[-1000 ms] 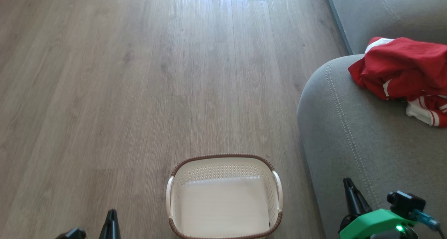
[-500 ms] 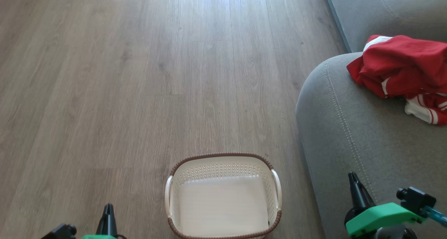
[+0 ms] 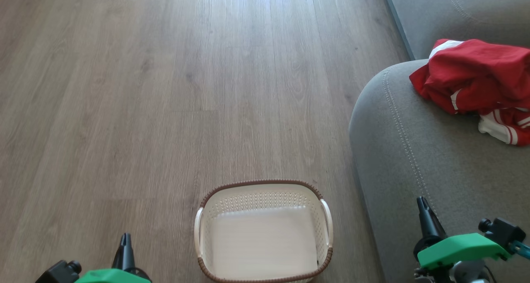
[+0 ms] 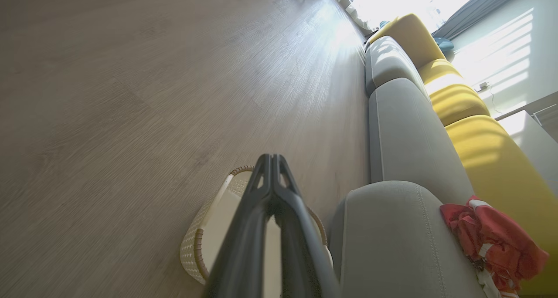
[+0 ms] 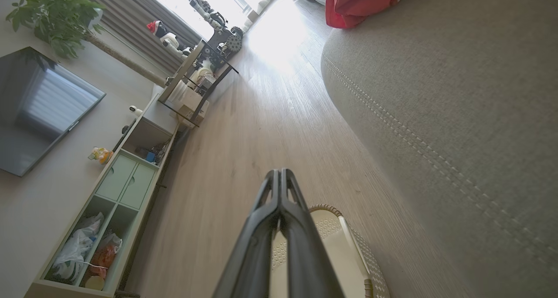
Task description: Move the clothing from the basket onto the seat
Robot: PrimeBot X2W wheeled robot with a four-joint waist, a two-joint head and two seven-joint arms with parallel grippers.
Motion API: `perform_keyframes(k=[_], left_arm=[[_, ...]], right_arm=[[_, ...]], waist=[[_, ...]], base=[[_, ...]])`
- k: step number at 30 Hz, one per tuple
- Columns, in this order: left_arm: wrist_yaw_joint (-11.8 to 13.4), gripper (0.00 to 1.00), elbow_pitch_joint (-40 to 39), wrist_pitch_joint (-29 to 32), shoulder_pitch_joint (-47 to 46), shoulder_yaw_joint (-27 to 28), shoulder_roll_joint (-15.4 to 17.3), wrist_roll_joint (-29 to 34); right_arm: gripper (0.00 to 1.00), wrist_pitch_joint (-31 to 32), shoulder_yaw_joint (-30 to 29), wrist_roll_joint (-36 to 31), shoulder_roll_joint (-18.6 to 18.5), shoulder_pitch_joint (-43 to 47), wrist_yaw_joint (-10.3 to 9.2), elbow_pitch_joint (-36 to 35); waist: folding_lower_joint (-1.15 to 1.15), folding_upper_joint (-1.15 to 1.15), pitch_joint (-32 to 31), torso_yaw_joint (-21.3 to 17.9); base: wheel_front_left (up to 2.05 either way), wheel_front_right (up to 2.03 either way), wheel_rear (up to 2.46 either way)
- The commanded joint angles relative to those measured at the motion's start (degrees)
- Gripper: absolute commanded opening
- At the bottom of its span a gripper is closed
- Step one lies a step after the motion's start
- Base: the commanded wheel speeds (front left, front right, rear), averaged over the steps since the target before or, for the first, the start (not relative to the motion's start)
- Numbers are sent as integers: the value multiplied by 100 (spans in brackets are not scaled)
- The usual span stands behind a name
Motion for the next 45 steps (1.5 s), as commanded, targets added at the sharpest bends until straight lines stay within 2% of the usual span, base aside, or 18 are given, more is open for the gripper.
perform_keyframes(k=[1,45], left_arm=[[-49,0,-202,13,-275,226,31,-87],[-761,0,-369,704,-593,1305,-388,-2165]], right_arm=[[0,27,6,135,-17,-320,0,-216],[0,626,-194,2933,-92,-687,-1,-417]], waist=[[0,0,2,-2],[0,0,104,-124]], base=[[0,0,0],[0,0,0]])
